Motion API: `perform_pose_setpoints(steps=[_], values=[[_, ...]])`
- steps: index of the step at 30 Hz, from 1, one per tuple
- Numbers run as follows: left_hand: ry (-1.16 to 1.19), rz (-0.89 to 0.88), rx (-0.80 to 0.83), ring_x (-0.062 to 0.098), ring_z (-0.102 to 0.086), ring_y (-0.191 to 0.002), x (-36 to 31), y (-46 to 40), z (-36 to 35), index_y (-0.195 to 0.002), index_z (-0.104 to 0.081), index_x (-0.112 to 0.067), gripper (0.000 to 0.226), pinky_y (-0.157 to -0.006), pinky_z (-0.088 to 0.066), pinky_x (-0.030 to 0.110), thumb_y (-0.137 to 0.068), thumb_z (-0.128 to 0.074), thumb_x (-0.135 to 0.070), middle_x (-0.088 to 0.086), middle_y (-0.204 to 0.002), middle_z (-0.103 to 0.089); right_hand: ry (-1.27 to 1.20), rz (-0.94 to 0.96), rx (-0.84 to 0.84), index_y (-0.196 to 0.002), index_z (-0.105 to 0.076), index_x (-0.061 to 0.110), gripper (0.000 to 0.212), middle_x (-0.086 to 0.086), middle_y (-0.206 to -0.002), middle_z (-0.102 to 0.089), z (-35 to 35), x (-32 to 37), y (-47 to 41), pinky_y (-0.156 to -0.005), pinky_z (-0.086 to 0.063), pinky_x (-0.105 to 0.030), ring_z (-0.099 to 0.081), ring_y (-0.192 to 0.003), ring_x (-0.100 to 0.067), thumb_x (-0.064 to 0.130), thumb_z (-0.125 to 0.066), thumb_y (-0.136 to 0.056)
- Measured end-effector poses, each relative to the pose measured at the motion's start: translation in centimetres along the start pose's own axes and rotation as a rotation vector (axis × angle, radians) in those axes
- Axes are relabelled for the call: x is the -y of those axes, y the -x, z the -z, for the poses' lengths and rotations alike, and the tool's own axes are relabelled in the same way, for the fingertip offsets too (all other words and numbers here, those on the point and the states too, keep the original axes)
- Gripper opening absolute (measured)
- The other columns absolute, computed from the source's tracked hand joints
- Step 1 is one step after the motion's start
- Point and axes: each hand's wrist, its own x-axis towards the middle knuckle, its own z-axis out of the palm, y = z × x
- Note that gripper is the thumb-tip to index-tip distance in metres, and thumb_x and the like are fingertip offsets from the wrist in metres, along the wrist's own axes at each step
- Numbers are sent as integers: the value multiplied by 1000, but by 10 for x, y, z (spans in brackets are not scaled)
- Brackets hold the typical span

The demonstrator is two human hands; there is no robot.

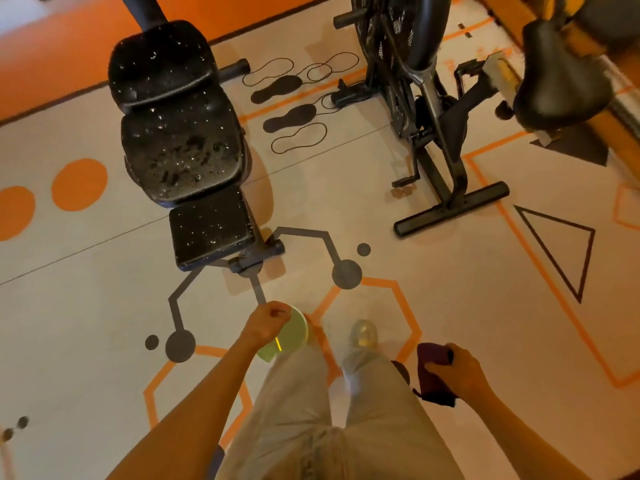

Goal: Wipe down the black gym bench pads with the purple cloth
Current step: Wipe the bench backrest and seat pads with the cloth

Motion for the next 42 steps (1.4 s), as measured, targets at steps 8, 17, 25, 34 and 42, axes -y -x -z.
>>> perform_pose_setpoints(steps=[8, 17, 25, 34, 42], values=[[140, 213, -69, 24, -59, -92, 18, 11, -6, -87, -68, -20, 6, -80, -45, 31, -83, -68, -23, 10, -98, -66, 129, 120, -26, -129, -50, -1, 53, -21, -123, -60, 85, 73, -75, -82, -47, -36, -58, -108, -38, 22, -69, -86], [159, 336, -41, 24, -56, -84, -16, -62, 19, -71, -64, -18, 23, -69, -38, 27, -90, -61, -6, 7, -82, -61, 198, 169, -60, -113, -57, 3, 34, -12, -97, -60, 144, 198, -162, -69, -44, -33, -52, -84, -26, 18, -70, -85], [218, 117, -76, 18, -55, -91, -155, -170, 117, -99, -65, -13, 12, -78, -41, 24, -95, -55, -10, 7, -99, -63, 273, -6, -49, -109, -61, 2, 35, -11, -91, -60, 189, 271, -212, -75, -46, -34, -56, -84, -29, 22, -72, -82], [366, 124, -183, 25, -62, -83, -246, -265, 202, -84, -65, -20, 15, -80, -48, 31, -96, -56, -18, 8, -87, -64, 273, 67, -32, -117, -60, -3, 37, -13, -92, -58, 240, 420, -292, -73, -38, -29, -50, -82, -27, 16, -68, -85], [663, 368, -261, 11, -57, -72, -271, -274, 204, -92, -66, -4, 14, -61, -48, 10, -93, -54, 3, 10, -89, -62, 449, 370, 75, -123, -54, -4, 44, -22, -120, -61, 258, 633, -347, -76, -40, -33, -56, -109, -36, 17, -68, -86]])
